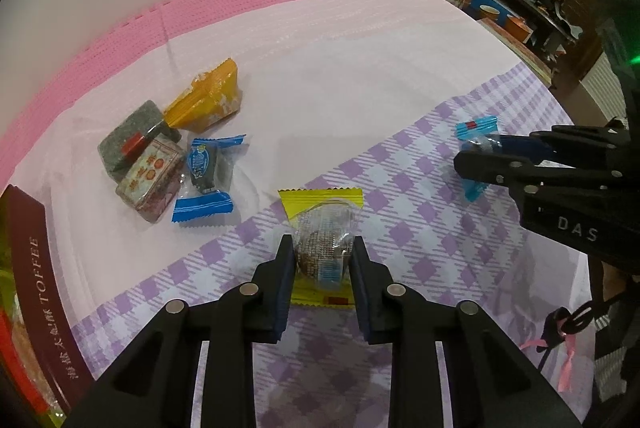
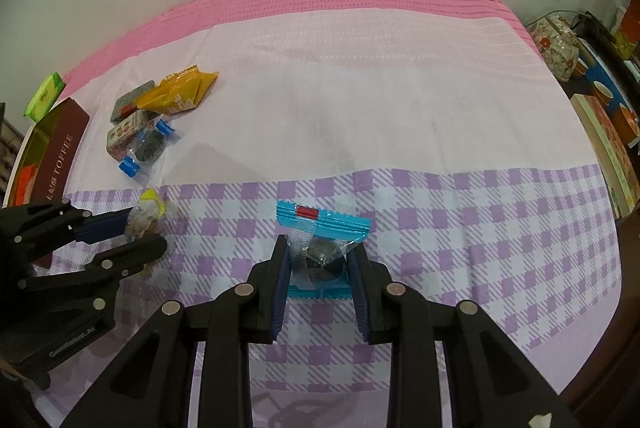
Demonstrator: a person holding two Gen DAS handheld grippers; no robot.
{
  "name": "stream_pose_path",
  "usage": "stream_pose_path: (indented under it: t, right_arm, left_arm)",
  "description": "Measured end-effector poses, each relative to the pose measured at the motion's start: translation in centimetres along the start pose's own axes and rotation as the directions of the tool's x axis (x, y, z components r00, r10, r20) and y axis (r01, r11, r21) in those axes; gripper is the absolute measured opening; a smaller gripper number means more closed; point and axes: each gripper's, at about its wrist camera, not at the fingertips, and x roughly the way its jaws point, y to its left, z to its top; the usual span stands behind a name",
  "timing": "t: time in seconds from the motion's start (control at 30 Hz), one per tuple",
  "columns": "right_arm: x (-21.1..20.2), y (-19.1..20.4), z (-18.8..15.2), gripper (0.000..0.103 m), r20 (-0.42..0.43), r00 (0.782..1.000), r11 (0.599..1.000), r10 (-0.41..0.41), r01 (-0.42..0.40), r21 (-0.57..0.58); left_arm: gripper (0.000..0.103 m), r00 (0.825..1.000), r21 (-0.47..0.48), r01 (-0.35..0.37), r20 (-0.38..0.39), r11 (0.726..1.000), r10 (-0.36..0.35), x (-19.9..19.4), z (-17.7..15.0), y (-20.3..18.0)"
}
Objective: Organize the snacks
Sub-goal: 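Grasp the yellow-wrapped cake with the left tool, then carry the yellow cake over the tin and release it with the left tool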
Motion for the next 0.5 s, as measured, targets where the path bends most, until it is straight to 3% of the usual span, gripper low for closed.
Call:
stream_pose_path:
  t: [0.23, 0.5]
  right_arm:
    - [0.1, 0.0, 0.0, 0.027, 0.003, 1.0, 1.0, -0.006, 0.006, 0.006]
    - [-0.1, -0.2, 0.0, 0.027, -0.002, 1.0, 1.0, 0.001, -0.001, 0.01]
  left_arm:
    - [0.027, 0.999, -0.046, 0.005, 0.044, 0.999, -0.003, -2.8, -0.3, 1.1]
    - [0.027, 0.989, -0.171, -0.067, 0.12, 0.983, 0.088, -7.8, -1.1, 5.6]
